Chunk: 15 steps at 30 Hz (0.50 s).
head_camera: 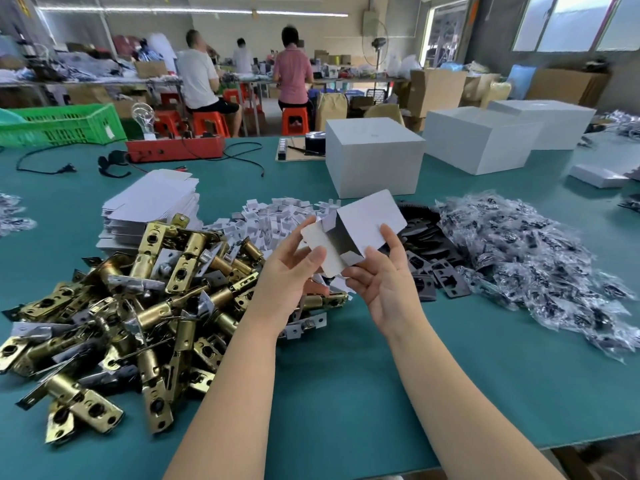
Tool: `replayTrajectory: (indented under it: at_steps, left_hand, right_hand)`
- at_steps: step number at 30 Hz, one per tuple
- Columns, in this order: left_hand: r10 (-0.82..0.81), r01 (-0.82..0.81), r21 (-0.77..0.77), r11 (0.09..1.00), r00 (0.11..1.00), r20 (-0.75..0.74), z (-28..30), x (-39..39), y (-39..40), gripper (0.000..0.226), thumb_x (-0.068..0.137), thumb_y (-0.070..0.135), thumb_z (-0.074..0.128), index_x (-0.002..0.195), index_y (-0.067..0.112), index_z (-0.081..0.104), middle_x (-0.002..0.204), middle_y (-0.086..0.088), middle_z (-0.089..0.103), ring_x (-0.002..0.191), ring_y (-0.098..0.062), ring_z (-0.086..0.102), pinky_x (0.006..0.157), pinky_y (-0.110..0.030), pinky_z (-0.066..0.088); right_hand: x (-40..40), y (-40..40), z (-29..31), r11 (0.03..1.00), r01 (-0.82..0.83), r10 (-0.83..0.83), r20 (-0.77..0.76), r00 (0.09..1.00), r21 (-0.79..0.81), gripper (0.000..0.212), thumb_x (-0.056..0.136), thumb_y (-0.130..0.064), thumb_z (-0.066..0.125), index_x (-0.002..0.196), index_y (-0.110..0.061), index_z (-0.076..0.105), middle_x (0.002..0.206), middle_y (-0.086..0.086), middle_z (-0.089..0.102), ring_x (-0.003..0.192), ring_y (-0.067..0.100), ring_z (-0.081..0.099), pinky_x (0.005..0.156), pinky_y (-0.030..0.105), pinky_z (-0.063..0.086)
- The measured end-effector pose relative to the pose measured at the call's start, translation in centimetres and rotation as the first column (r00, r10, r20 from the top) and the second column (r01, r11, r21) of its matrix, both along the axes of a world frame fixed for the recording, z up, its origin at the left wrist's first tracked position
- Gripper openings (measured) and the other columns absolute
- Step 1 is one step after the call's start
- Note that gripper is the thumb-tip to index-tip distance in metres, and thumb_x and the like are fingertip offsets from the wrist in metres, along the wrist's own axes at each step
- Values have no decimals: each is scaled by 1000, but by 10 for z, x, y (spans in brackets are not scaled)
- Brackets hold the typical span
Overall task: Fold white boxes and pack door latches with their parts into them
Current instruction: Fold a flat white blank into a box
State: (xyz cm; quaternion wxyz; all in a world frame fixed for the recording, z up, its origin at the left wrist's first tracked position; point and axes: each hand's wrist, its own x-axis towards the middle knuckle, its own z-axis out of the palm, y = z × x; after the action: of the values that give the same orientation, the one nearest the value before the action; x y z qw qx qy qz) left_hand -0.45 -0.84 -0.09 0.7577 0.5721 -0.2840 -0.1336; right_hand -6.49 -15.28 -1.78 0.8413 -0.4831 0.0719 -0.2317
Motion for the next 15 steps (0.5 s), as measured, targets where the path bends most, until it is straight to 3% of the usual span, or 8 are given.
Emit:
replayTrajectory:
  at_steps: [3, 6, 8, 11, 13, 15]
  left_hand:
    - [88, -91, 63, 994, 995, 41, -1, -6, -5, 15, 96, 41, 55, 105, 48, 66, 87, 11, 73, 79, -9, 69, 55, -19, 54]
    - [265, -288, 163, 944, 953, 146, -5, -14, -12, 28, 99, 24, 48, 87, 40, 67, 82, 13, 69, 75, 0, 63, 60, -9, 48]
    - [342, -375, 196, 906, 921, 184, -7, -18, -17, 24, 101, 19, 42, 106, 33, 60, 96, 9, 67, 82, 2, 62, 66, -9, 47]
    - [353, -438, 257, 861, 880, 318, -11, -25, -22, 41, 105, 25, 33, 145, 31, 33, 121, 10, 60, 100, 8, 60, 83, -16, 50]
    - [329, -434, 233, 870, 864, 380, -12, -30, -21, 50, 103, 44, 28, 151, 33, 23, 145, 21, 42, 123, 20, 39, 100, -8, 33]
    - [257, -314, 159, 936, 918, 302, -9, -33, -16, 49, 98, 55, 23, 146, 43, 25, 143, 36, 30, 128, 28, 24, 103, 0, 20]
  right_hand:
    - [-5, 10, -1, 998, 26, -26, 2, 1000, -63, 41, 92, -16, 57, 124, -41, 46, 74, 3, 68, 64, 17, 67, 62, 26, 55]
    - [-12, 22, -2, 987, 45, -46, -4, 999, -154, 50, 81, -23, 63, 125, -40, 45, 77, 10, 67, 67, 21, 65, 70, 29, 55]
    - [-16, 26, -4, 977, 62, -60, 16, 998, -203, 50, 82, -21, 63, 124, -41, 45, 78, 8, 67, 67, 20, 63, 71, 28, 54]
    - [-20, 30, -7, 949, 105, -97, 40, 994, -296, 49, 89, -13, 62, 123, -44, 43, 75, 0, 65, 68, 19, 61, 71, 27, 54]
    - [-21, 31, -11, 941, 124, -118, 37, 992, -314, 48, 89, -14, 61, 122, -44, 43, 74, 2, 63, 69, 20, 60, 72, 29, 55]
    - [-22, 30, -12, 942, 133, -134, 18, 991, -309, 48, 83, -22, 62, 120, -46, 43, 74, 3, 65, 67, 18, 62, 71, 28, 54]
